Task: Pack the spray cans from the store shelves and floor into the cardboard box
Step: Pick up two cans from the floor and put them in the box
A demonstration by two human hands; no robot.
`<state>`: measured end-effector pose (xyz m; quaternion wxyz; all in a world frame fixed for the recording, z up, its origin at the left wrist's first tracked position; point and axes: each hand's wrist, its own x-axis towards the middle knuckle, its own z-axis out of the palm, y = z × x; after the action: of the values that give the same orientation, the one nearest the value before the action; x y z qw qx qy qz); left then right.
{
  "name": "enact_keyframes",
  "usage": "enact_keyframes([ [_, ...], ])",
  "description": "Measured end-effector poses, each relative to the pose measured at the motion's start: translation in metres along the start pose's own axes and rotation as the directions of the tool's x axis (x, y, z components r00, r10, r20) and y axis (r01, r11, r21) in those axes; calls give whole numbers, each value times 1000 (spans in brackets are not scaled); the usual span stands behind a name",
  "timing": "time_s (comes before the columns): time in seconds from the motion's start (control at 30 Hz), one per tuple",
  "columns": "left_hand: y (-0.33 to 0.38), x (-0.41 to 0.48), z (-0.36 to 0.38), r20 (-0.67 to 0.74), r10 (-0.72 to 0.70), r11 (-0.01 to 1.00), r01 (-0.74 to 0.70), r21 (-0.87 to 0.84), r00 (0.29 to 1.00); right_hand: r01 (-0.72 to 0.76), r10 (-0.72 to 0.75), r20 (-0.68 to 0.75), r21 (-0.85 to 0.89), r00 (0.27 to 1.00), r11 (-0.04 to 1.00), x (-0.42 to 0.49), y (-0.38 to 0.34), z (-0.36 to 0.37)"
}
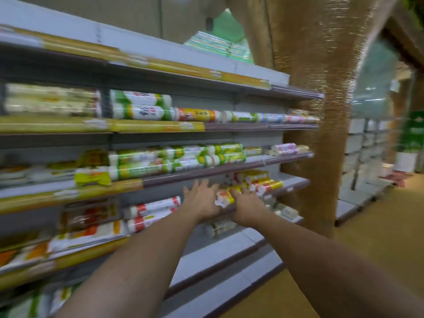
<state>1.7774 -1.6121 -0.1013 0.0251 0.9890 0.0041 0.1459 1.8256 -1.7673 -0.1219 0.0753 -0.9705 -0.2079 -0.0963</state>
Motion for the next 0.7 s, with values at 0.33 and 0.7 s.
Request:
enact_keyframes([
  [0.33,-203,-92,-2,39,-353,934,350,71,935,291,-294,66,52,953,955,33,-209,53],
  [0.7,-383,-198,64,234,-542,839,533,105,807,407,-416,265,92,870,909,26,-387,168],
])
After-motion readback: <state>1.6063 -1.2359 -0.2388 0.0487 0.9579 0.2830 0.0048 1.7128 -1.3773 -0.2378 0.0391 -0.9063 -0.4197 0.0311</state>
